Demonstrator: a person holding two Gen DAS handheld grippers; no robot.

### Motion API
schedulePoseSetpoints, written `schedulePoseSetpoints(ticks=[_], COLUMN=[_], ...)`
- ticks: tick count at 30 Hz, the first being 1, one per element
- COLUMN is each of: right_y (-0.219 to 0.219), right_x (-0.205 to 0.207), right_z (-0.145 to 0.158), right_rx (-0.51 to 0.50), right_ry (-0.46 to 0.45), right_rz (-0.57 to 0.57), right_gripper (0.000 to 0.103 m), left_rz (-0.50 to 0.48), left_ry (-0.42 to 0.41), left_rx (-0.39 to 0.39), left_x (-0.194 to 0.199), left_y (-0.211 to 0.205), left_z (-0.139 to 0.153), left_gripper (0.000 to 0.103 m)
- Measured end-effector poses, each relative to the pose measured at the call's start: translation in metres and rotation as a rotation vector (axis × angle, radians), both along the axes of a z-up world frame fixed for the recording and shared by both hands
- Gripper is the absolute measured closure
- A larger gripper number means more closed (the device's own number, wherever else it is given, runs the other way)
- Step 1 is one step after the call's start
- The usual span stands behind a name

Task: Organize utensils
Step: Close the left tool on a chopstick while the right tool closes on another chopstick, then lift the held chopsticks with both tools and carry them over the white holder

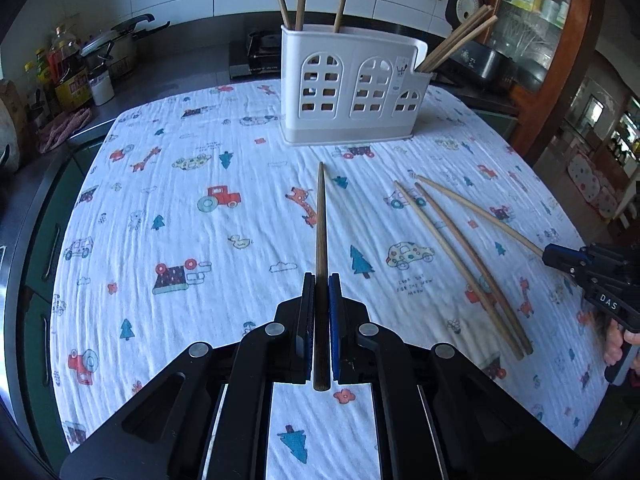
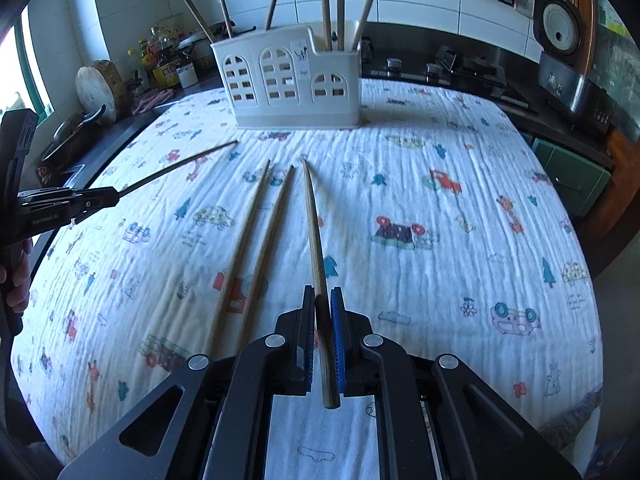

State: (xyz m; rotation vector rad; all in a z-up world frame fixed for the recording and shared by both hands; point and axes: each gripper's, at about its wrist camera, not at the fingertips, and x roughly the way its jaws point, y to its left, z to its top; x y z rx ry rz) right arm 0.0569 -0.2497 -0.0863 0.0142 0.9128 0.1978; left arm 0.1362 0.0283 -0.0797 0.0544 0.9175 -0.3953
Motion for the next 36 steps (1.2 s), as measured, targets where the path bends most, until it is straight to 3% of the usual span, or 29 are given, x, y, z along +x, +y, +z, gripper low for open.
schedulePoseSetpoints(ticks=[8,15,24,36], right_y=[0.007,0.014,0.021,0.022], right_x=[0.003,0.026,0.062,0.101], right_z=[0.042,0.066,0.088,0.165], right_rx=[0.019,0.032,0.046,0.065], right_ry=[-0.108,-0.180,-0.205,-0.207], right_rz=[0.015,0.019,0.027,0.100], right_gripper=[0.096,0.096,0.096,0.096], left_rz=[-0.026,-0.048,-0.051,-0.099], left_ry=[-0.045,-0.066,-0.072,-0.163], left_rx=[-0.069,-0.067,-0.083,-0.041], left_x=[0.002,0.010,0.029,0.050], left_y=[-0.003,-0.012,-0.017,-0.025], left_z=[0.030,0.039,0.051,0.111], left_gripper=[0.098,0.098,0.098,0.098])
